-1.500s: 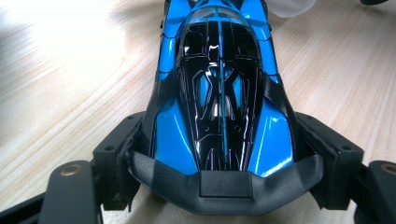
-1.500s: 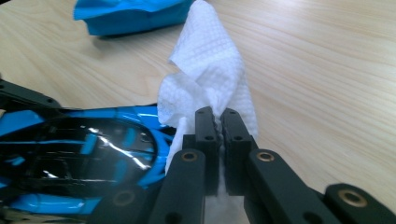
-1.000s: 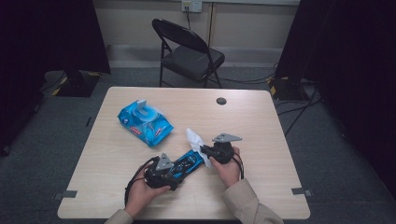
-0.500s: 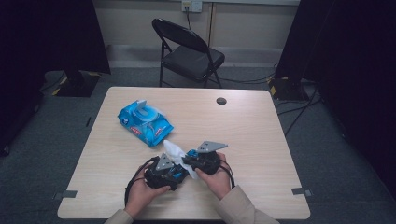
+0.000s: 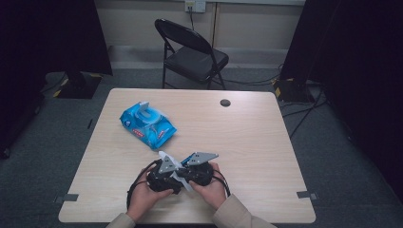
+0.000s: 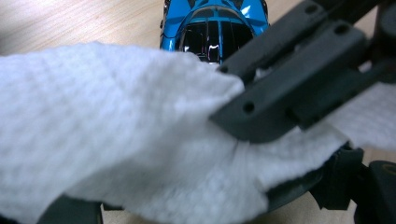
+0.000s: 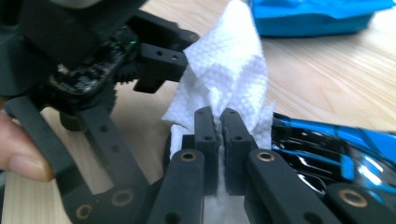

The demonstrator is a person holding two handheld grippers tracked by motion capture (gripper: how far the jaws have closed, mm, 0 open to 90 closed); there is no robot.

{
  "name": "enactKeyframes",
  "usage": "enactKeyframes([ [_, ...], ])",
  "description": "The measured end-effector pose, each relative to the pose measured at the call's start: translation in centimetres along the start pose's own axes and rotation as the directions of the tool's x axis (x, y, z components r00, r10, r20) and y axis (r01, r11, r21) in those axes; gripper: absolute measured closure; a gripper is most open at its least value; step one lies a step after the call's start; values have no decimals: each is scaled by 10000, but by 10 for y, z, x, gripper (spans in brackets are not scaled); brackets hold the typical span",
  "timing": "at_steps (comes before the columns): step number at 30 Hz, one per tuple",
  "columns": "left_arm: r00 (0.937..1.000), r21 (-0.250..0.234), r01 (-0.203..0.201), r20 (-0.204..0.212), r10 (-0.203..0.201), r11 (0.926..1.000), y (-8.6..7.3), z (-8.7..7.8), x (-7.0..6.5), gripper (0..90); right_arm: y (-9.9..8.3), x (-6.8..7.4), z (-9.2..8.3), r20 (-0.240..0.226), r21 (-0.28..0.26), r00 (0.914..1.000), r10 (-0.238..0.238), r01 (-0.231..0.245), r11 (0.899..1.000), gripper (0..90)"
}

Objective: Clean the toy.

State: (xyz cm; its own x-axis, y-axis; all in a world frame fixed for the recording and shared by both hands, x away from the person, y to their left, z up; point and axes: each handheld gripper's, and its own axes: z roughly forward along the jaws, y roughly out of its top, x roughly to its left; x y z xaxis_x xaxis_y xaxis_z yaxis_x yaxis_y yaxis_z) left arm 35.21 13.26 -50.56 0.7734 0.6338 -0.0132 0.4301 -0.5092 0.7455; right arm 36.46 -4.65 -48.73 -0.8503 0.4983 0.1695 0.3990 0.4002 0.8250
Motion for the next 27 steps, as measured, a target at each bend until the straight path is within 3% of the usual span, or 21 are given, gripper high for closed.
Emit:
enactKeyframes([
  [6, 10000, -1, -6, -7, 6, 10000, 0, 0, 0, 246, -2, -13, -8, 326, -138, 9987, 390, -385, 9992, 877],
  [14, 10000, -3, -1, 3, 1, 10000, 0, 0, 0, 246, 0, -22, -14, 689, -242, 9968, 395, -379, 9990, 877],
  [23, 10000, 0, 2, 2, -2, 10000, 0, 0, 0, 246, -6, -44, -23, 1655, -206, 9839, 677, -652, 9977, 876],
  [25, 10000, 2, 2, 5, -2, 10000, 0, 0, 0, 245, -10, -50, -23, 1320, -474, 9844, 1165, -1111, 9927, 876],
  [27, 10000, -2, 6, 3, -6, 10000, 0, 0, 0, 246, -9, -51, -23, 1575, -438, 9820, 1038, -981, 9942, 876],
])
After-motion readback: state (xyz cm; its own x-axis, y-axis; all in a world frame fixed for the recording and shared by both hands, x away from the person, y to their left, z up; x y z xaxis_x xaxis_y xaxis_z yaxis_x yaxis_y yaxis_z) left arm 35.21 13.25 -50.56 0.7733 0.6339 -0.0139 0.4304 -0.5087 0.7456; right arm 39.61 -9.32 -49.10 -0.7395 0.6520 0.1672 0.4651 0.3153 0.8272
